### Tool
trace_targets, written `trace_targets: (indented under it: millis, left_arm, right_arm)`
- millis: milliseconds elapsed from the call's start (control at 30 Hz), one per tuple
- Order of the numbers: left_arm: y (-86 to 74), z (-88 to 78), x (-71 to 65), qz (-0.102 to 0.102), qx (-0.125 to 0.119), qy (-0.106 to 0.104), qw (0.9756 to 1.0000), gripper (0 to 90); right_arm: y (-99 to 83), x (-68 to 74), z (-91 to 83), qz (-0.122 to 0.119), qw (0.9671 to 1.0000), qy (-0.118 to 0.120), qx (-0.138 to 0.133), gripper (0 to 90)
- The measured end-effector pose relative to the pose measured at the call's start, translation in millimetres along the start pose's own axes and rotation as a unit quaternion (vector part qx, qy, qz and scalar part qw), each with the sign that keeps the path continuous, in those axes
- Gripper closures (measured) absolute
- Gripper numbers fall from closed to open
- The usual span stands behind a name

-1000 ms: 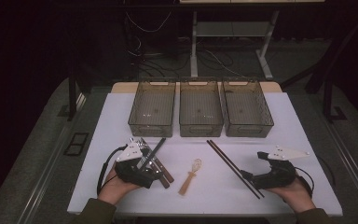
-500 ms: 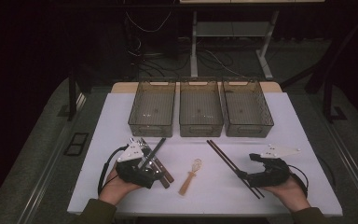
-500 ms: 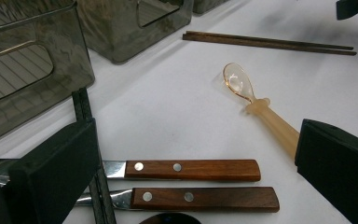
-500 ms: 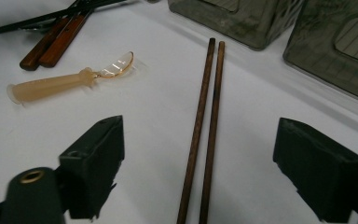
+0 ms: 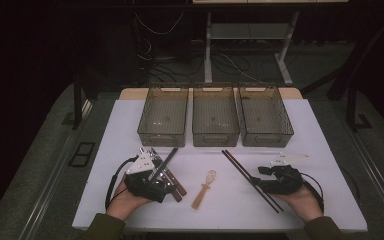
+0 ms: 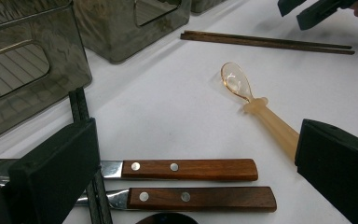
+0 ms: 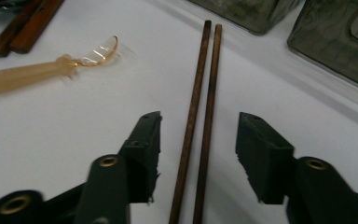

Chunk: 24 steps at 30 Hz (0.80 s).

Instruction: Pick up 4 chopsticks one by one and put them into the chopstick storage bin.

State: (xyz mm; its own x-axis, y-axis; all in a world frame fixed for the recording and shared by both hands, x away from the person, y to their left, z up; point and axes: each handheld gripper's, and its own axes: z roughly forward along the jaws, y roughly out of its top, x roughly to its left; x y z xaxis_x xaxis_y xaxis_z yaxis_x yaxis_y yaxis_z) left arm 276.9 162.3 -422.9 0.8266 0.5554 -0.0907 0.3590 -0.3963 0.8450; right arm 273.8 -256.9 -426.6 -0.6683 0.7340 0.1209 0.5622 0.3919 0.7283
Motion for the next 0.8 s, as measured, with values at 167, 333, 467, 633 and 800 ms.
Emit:
trace_targets:
  millis: [167,333,467,633,800]
  left_arm:
    - [-0.1,-0.4,0.4,-0.001,-0.002,0.002,1.0000,0.0]
    - [-0.4,-0.4,0.0,-0.003,-0.003,0.002,1.0000,0.0]
    - [-0.2,-0.7,-0.1,-0.002,-0.003,0.002,1.0000,0.0]
    - [-0.6,-0.2,-0.1,-0.003,-0.002,0.001,1.0000,0.0]
    - [-1.0,0.2,0.1,0.000,0.000,-0.001,1.0000,0.0]
  right_arm:
    - [-1.6,-3.6,1.9,0.006,0.9999,-0.007,0.015,64.0]
    - [-3.4,-4.8,4.3,0.003,0.9995,-0.015,0.027,73.0]
    - [-5.3,-5.4,6.8,0.001,0.9991,-0.010,0.042,76.0]
    - [-7.0,-5.4,8.7,-0.003,0.9988,-0.010,0.048,78.6]
    - [-8.3,-6.1,10.6,0.001,0.9980,-0.007,0.062,80.4]
